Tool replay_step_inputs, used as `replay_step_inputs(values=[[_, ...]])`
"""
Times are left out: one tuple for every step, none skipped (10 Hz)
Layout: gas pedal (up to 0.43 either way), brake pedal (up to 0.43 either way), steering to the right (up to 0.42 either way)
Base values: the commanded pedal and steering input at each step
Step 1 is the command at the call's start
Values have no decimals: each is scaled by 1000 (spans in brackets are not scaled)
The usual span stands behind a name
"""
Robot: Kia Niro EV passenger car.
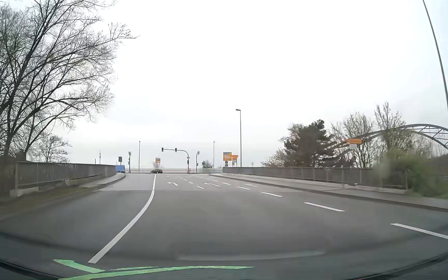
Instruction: Follow the waypoints while adhering to traffic rules and regulations
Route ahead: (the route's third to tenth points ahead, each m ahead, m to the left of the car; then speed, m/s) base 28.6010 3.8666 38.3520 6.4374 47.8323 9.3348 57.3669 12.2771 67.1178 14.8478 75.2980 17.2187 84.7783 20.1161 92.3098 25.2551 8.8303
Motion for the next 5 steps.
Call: replay_step_inputs(values=[[169, 0, -86], [169, 0, -83], [157, 0, -82], [157, 0, -79], [157, 0, -74]])
